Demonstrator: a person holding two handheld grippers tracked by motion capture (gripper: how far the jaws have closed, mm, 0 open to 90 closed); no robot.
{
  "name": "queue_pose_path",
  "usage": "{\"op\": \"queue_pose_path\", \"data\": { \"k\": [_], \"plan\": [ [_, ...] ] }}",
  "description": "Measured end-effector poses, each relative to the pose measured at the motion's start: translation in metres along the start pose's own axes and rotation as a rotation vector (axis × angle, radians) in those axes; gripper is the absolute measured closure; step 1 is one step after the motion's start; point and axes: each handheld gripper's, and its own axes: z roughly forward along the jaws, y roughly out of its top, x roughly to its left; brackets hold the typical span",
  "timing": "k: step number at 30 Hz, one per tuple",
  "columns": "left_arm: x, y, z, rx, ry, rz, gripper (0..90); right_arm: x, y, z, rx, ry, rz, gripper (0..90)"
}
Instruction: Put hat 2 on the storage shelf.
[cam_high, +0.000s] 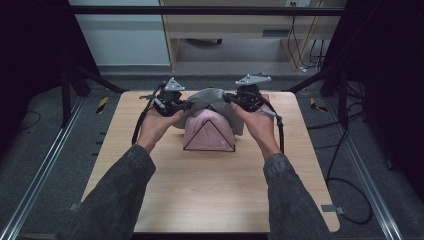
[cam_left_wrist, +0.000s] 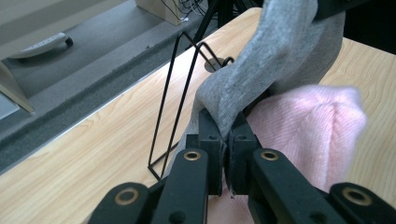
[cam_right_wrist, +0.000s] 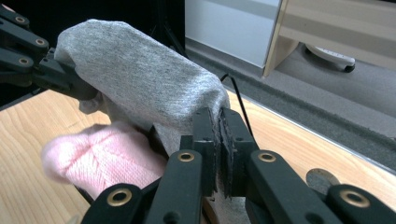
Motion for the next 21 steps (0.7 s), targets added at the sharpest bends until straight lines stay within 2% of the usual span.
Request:
{"op": "queue_pose_path", "data": {
  "k": [7,9,13,14,21],
  "plan": [
    [0.004,-0.010,0.005,0.028,0.004,-0.013,86.9,0.002,-0.010,0.007,0.032,0.010,-0.004,86.0],
    [0.007,-0.015,0.009,0.056,0.006,-0.026,86.8,0.004,-0.015,0.011,0.049,0.014,-0.001,85.9],
    [0.007,-0.018,0.013,0.069,0.008,-0.037,86.3,0.005,-0.019,0.017,0.066,0.012,-0.002,85.8],
    [0.009,-0.021,0.015,0.086,0.007,-0.038,85.6,0.006,-0.020,0.018,0.074,0.011,-0.005,85.6],
    [0.007,-0.024,0.022,0.089,0.005,-0.048,80.6,0.004,-0.032,0.019,0.099,0.005,0.010,82.8]
  ]
}}
